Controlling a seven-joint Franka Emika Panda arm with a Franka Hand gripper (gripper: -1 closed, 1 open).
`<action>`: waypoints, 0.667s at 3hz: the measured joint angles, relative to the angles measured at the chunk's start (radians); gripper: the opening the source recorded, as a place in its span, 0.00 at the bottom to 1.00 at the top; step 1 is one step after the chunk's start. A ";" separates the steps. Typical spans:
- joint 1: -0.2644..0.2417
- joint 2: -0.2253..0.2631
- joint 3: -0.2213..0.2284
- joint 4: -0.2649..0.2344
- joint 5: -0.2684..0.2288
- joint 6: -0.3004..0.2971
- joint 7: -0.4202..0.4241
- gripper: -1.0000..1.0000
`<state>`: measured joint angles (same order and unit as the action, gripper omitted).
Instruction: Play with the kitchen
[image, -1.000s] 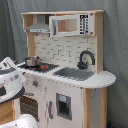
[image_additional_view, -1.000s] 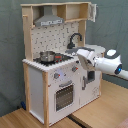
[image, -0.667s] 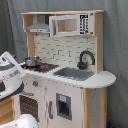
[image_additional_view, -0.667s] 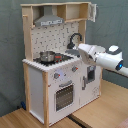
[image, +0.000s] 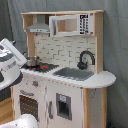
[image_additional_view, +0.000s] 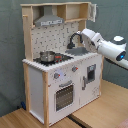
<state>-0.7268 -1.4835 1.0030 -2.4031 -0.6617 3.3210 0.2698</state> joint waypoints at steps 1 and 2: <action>-0.021 -0.002 -0.031 0.030 0.001 -0.105 0.023 1.00; -0.016 -0.012 -0.062 0.051 0.001 -0.201 0.069 1.00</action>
<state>-0.7431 -1.4958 0.9411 -2.3523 -0.6603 3.1197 0.3387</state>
